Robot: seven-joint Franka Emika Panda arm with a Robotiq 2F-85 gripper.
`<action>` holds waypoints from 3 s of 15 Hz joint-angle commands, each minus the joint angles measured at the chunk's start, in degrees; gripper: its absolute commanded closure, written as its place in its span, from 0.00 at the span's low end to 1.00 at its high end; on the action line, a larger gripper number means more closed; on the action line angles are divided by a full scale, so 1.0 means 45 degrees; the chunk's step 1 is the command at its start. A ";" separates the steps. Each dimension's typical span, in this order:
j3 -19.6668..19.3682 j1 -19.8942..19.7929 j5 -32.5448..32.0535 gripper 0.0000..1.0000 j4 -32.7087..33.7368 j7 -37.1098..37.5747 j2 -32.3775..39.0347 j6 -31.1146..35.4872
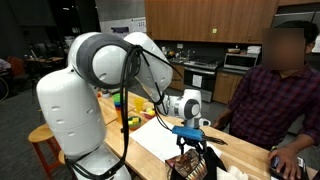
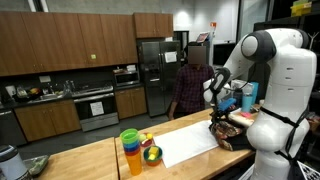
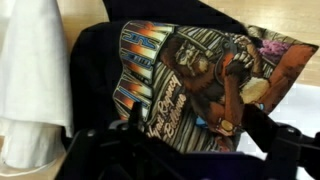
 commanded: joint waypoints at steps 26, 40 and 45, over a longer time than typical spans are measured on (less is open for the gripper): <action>-0.0397 -0.0335 0.0942 0.98 0.1267 -0.1255 -0.0734 -0.0598; 0.0301 0.0088 -0.1874 0.98 0.5566 -0.1866 -0.3828 -0.5446; 0.0413 0.0263 -0.2042 0.98 0.4962 -0.1342 -0.4037 -0.4453</action>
